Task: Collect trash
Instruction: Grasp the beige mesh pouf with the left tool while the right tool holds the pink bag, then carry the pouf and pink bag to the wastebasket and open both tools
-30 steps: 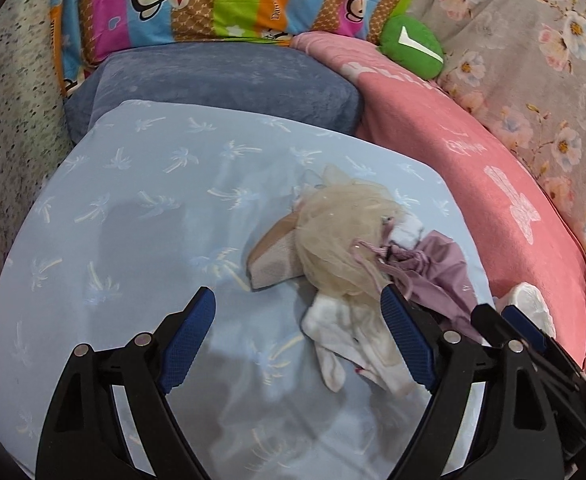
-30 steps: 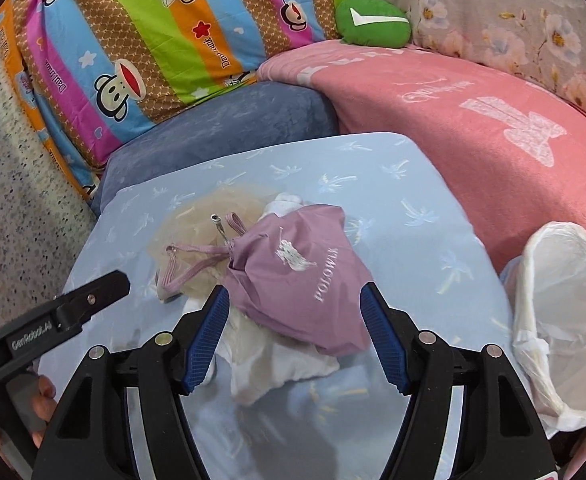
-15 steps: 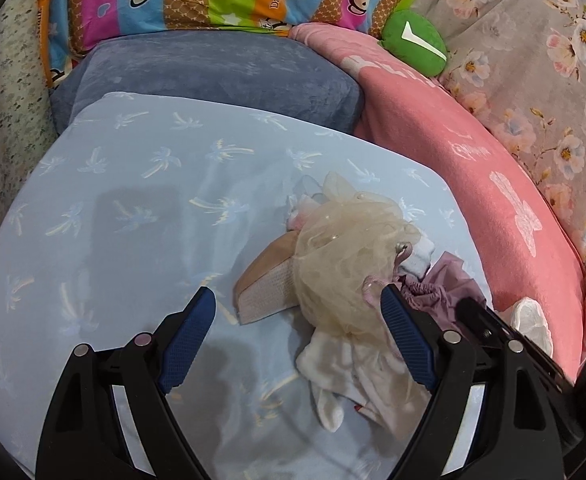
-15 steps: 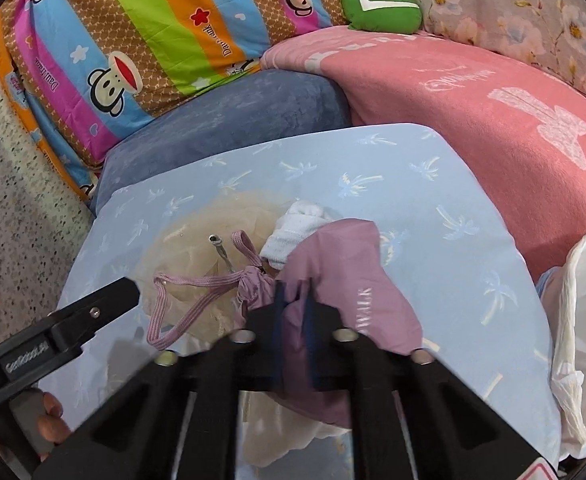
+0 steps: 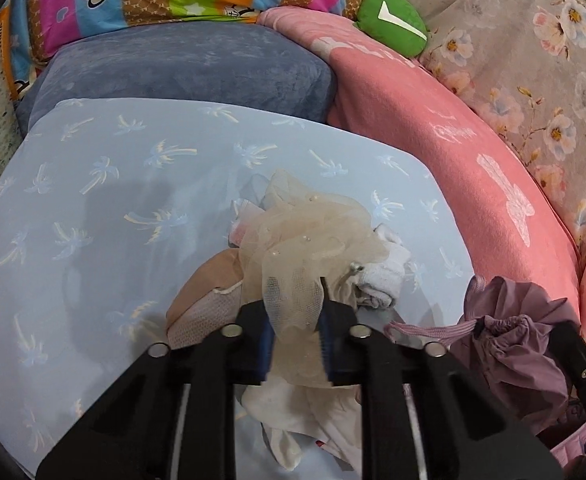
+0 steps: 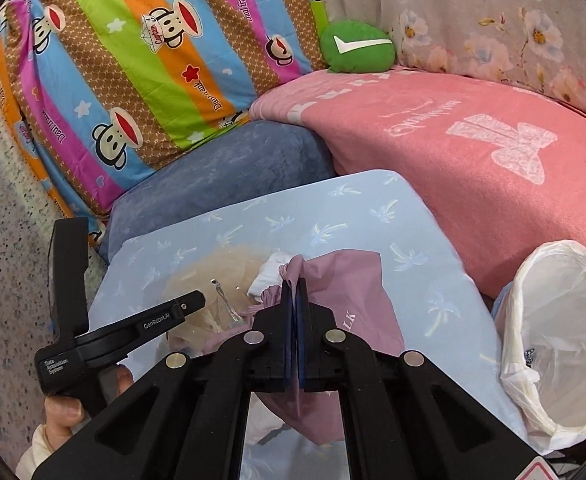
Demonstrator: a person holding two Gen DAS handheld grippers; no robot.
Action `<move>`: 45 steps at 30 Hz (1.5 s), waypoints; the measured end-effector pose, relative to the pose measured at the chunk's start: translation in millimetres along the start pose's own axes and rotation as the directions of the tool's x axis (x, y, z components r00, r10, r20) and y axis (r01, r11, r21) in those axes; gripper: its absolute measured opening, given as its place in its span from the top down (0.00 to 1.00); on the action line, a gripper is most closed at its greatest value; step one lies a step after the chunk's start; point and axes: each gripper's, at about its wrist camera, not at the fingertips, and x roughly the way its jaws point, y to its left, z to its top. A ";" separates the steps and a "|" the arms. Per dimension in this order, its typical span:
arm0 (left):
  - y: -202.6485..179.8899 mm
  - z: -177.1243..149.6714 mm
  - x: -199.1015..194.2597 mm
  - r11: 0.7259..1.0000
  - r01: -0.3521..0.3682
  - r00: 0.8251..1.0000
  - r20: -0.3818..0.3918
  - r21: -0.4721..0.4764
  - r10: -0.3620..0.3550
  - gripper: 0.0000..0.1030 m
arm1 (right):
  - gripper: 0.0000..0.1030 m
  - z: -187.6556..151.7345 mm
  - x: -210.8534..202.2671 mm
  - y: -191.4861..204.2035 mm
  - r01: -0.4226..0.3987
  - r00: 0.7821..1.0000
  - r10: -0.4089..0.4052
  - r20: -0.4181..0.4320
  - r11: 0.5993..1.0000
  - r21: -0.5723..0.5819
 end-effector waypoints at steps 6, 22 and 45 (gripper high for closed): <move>-9.5 5.3 -36.5 0.999 0.021 0.997 0.068 0.028 -0.023 0.94 | 0.99 8.7 -28.0 -9.4 -0.013 0.999 0.013 0.046 1.000 0.016; -112.6 16.8 -144.2 0.966 0.125 0.950 0.255 0.227 -0.183 0.94 | 0.99 38.8 -133.6 -47.6 -0.014 0.974 0.003 0.228 0.999 0.047; -285.1 -36.5 -128.2 0.820 0.288 0.918 0.102 0.495 -0.384 0.94 | 0.99 20.8 -209.8 -204.4 0.150 0.941 -0.212 0.265 0.960 0.235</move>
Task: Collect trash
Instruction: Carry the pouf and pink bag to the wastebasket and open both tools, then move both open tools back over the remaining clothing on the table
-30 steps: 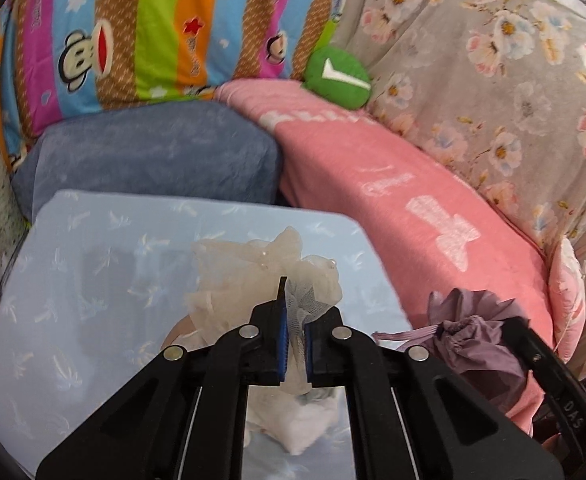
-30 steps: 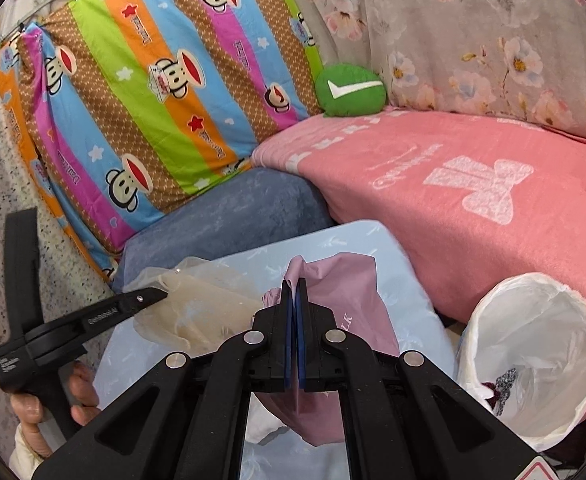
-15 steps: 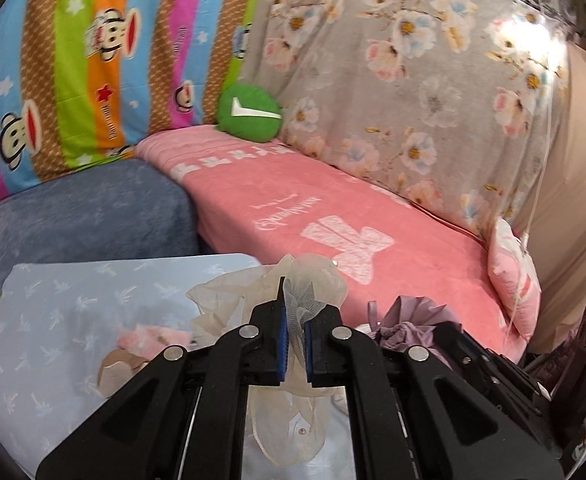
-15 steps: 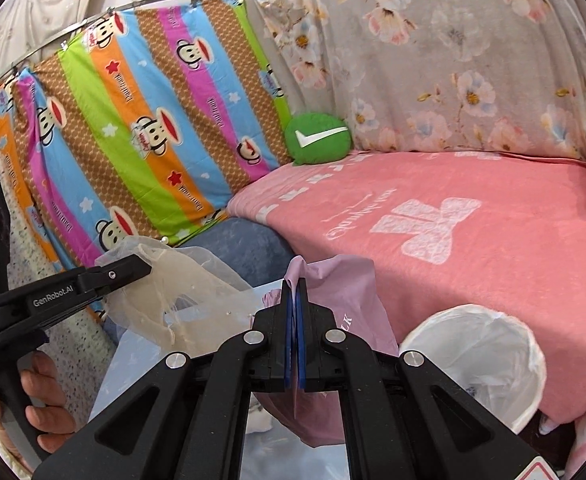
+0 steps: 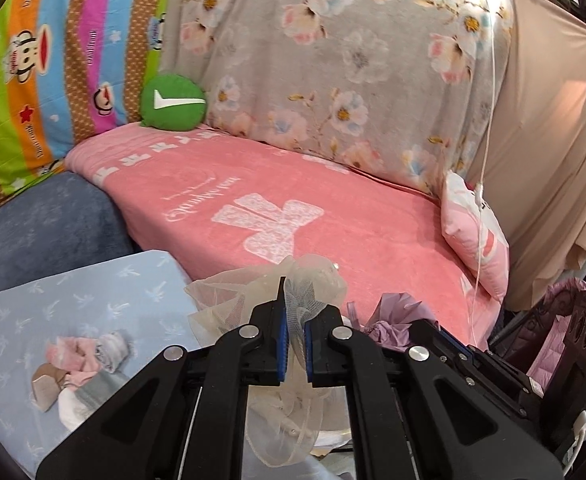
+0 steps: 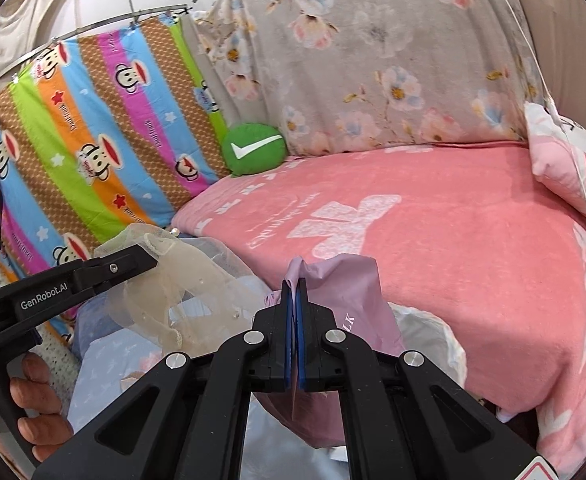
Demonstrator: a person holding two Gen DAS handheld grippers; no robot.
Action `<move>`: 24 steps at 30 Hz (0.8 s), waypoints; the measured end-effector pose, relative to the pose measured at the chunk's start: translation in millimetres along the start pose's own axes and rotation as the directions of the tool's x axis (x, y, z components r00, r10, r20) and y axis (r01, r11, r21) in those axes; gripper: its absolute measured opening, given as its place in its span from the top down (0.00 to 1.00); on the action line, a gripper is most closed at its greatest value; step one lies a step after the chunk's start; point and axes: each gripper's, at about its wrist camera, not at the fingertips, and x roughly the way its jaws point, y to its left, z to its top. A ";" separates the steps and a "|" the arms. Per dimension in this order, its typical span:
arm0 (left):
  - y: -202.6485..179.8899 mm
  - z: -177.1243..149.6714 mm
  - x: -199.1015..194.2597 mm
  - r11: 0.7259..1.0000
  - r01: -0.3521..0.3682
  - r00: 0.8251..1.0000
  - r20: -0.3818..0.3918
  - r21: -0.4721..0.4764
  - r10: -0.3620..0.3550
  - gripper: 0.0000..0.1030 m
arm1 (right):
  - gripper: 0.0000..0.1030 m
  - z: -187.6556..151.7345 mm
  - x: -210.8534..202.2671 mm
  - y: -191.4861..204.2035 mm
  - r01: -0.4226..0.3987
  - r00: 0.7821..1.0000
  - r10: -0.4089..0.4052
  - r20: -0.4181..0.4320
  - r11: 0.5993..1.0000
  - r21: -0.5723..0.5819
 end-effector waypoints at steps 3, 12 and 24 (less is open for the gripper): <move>-12.1 -1.0 12.0 1.000 0.029 0.999 -0.015 0.010 -0.029 0.93 | 0.99 -0.1 4.2 -15.6 0.019 1.000 -0.019 -0.009 1.000 0.016; -32.3 -3.8 37.4 0.999 0.026 0.999 -0.048 0.025 -0.024 0.48 | 0.97 1.2 20.2 -38.7 0.046 0.998 -0.045 -0.032 0.998 0.034; -22.5 -3.5 35.1 0.999 -0.037 0.999 -0.020 0.012 0.037 0.31 | 0.66 2.1 28.7 -28.9 0.042 0.999 -0.042 -0.027 0.999 0.016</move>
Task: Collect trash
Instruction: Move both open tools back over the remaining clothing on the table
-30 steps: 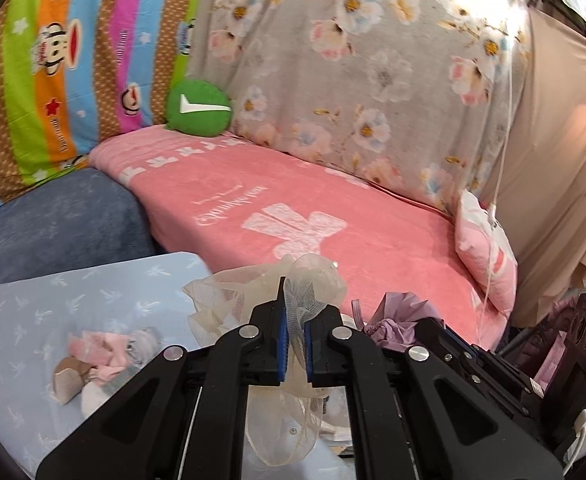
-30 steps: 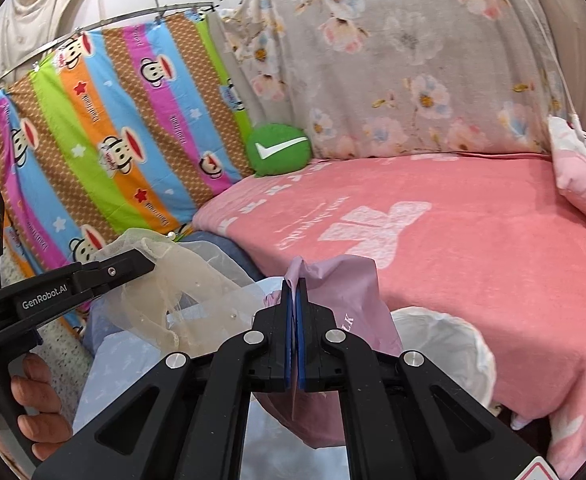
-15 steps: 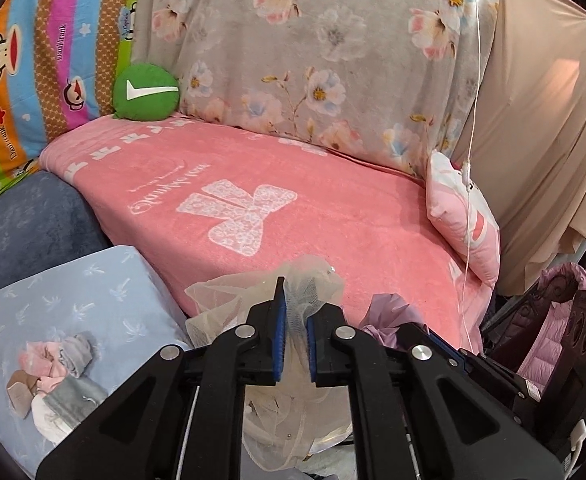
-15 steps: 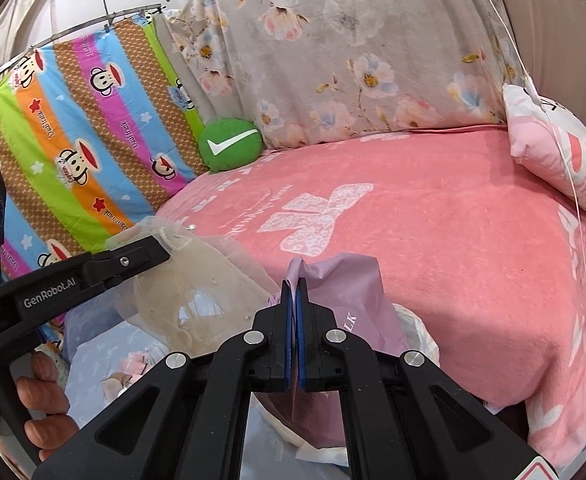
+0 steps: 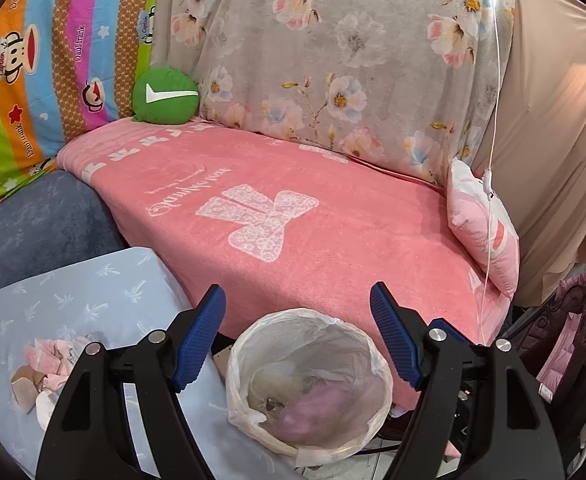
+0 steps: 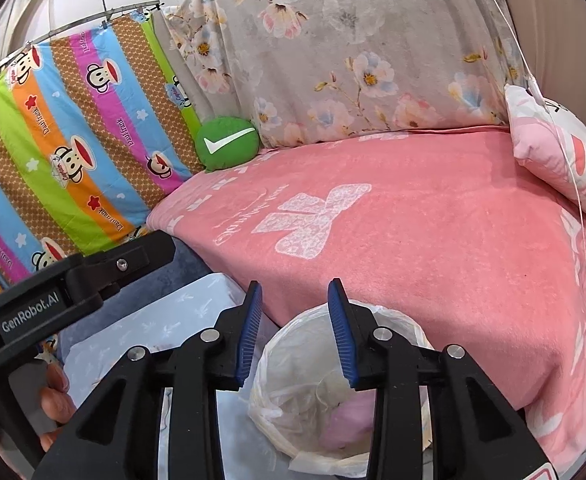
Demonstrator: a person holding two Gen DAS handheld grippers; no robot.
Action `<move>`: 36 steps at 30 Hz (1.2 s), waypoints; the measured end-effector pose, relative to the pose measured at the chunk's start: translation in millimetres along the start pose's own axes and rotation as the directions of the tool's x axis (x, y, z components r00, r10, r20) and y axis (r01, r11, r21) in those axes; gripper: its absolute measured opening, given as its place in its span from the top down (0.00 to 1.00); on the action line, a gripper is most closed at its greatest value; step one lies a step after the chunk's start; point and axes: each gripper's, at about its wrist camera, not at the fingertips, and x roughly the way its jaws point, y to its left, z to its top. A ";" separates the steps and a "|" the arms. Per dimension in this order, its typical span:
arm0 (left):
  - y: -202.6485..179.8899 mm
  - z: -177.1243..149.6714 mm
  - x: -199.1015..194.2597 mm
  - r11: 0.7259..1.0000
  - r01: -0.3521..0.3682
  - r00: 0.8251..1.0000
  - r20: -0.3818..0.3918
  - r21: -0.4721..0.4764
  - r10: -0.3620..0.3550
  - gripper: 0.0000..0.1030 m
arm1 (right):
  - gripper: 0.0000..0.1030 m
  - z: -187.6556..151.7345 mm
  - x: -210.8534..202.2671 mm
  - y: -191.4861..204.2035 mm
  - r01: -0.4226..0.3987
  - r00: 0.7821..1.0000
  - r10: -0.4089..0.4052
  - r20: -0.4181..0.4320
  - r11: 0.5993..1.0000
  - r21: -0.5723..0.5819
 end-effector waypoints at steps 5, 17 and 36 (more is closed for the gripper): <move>8.5 -2.2 -3.6 1.000 -0.014 1.000 -0.001 -0.016 0.014 0.31 | 0.60 -3.6 -0.7 11.6 -0.004 1.000 0.004 -0.004 1.000 -0.023; 34.6 -15.1 -22.6 0.996 -0.055 0.998 0.004 -0.066 0.056 0.31 | 0.54 -22.9 -10.1 39.9 -0.033 0.999 0.031 -0.031 0.998 -0.060; 118.3 -71.0 -58.0 0.957 -0.215 0.977 -0.056 -0.198 0.208 0.23 | 0.49 -76.1 -7.8 117.6 -0.132 0.984 0.112 -0.137 0.981 -0.143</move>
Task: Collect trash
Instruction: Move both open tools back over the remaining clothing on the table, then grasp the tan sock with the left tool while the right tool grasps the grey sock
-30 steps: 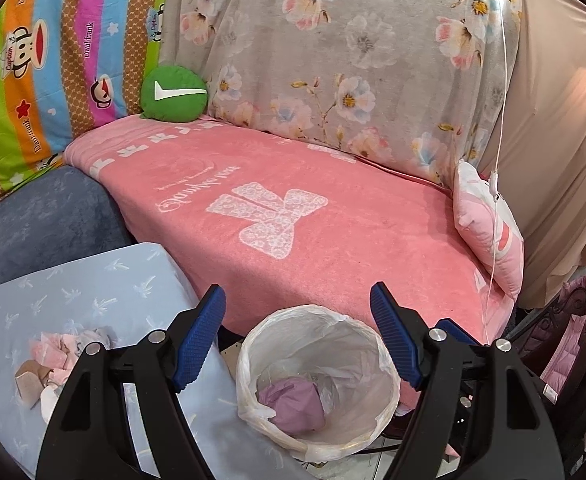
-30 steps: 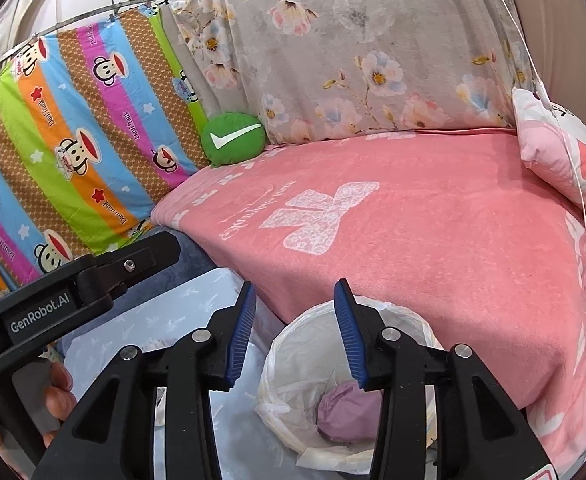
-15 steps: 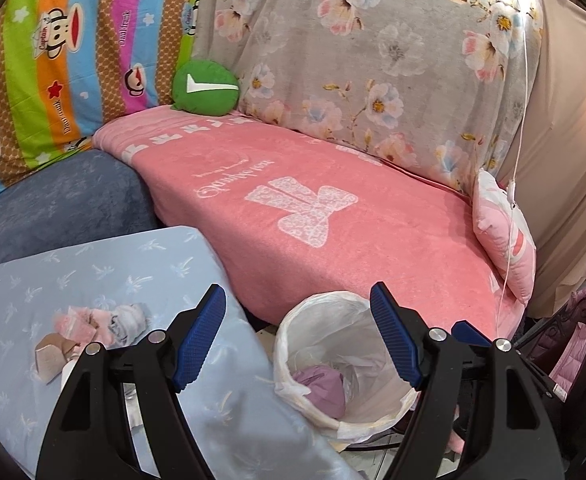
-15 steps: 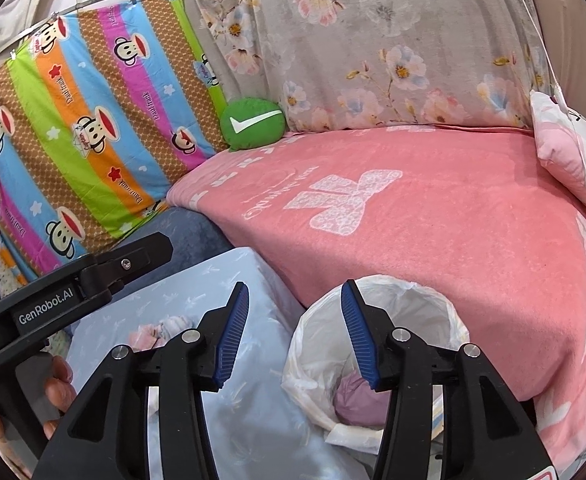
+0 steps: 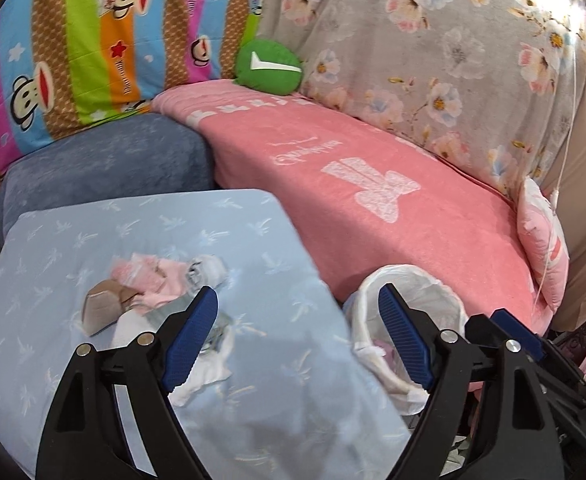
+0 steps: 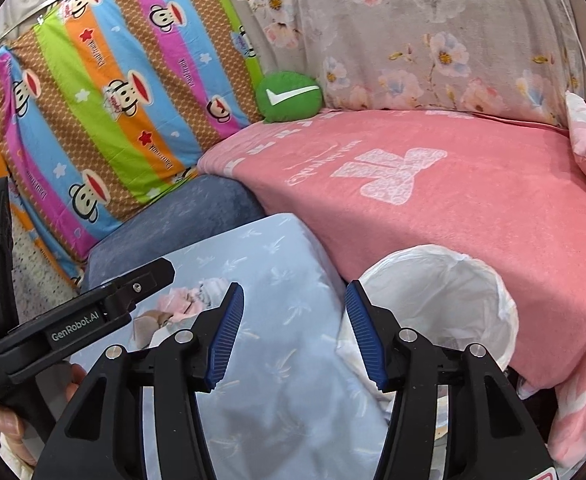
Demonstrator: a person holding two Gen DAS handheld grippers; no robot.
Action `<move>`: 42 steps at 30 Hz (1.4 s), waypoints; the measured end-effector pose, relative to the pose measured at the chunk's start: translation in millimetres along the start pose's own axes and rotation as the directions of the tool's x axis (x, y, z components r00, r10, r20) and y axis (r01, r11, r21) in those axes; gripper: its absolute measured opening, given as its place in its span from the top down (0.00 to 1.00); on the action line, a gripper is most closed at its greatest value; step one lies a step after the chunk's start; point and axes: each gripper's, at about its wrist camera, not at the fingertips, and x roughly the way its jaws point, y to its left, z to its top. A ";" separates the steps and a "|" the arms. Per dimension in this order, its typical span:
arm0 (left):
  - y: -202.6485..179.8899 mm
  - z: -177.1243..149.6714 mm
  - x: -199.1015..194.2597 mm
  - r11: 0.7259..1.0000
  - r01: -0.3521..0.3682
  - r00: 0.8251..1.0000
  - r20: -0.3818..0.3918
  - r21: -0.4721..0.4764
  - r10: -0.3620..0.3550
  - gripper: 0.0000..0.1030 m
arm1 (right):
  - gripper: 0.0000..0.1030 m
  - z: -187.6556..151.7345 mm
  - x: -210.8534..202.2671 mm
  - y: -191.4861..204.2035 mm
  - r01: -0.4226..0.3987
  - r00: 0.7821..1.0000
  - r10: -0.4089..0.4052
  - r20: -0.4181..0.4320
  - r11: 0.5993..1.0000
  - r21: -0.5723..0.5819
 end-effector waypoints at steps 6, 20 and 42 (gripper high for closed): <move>33.6 -12.3 -3.4 0.998 -0.058 0.998 -0.016 -0.036 0.057 0.23 | 0.47 -11.7 11.9 29.2 -0.024 0.999 0.023 -0.039 0.999 -0.032; 129.7 -35.6 4.1 0.969 -0.196 0.979 -0.085 -0.148 0.185 0.21 | 0.39 -29.0 61.1 84.5 -0.062 0.991 0.051 -0.123 0.995 -0.083; 220.9 -29.8 91.8 0.940 -0.240 0.958 -0.214 -0.240 0.190 0.18 | 0.37 -13.3 254.0 139.4 -0.054 0.960 0.041 -0.276 0.998 -0.040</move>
